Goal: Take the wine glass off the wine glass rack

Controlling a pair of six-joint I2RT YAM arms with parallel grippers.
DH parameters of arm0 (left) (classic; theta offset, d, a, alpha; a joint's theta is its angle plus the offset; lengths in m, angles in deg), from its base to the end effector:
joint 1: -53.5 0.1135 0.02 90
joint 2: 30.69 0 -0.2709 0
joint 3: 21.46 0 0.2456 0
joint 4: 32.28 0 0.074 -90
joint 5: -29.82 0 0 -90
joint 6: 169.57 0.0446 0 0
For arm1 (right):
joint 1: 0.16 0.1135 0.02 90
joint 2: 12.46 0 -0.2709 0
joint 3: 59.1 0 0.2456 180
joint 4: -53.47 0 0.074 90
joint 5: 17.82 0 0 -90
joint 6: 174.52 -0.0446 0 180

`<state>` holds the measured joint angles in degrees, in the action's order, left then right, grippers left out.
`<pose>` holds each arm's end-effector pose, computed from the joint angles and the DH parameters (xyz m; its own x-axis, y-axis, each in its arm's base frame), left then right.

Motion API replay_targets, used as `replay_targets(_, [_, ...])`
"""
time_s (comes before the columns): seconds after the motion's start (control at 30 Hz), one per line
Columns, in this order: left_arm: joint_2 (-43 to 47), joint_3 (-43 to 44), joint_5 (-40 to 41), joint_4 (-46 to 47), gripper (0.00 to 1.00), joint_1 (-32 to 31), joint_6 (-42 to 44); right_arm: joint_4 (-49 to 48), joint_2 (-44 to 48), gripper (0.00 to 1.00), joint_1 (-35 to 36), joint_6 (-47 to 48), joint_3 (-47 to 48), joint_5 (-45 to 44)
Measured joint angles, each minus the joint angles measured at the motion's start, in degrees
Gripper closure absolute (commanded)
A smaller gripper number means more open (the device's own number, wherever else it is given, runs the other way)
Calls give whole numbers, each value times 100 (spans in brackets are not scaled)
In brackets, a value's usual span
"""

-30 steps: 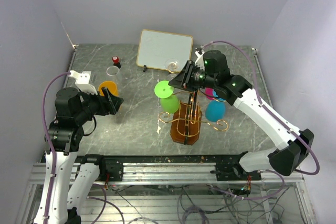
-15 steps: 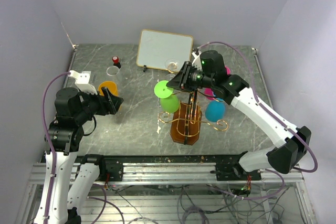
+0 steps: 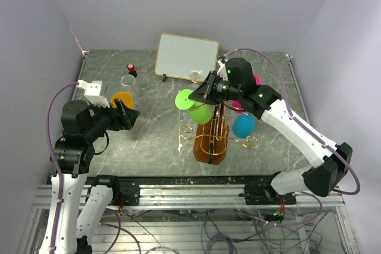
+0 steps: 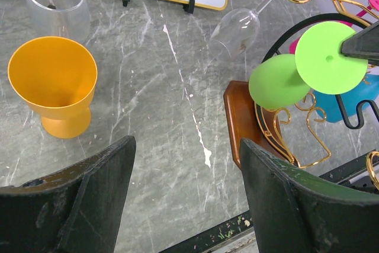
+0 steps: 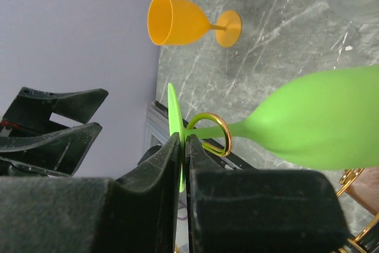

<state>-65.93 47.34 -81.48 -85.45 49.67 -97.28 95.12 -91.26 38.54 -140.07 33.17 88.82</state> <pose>0.1109 -0.0237 0.3668 -0.4418 -0.2545 -0.8603 0.2827 0.8706 -0.4027 0.2333 0.2032 0.3813 -0.8649 0.3194 -0.3871 -0.1464 0.5772 0.8034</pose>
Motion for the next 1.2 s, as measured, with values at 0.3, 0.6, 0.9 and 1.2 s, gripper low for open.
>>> replay_targets(0.3, [33,0,0,4,19,0,0,-111,44,96,0,-560,-103,-125])
replay_targets(0.6, [33,0,0,4,19,0,0,-175,144,96,0,-885,-208,-109])
replay_targets(0.9, [2,0,0,7,20,0,0,116,297,96,4,-1016,-205,-50])
replay_targets(1.2, [-61,0,0,9,20,28,0,247,450,96,4,-1029,-258,-83])
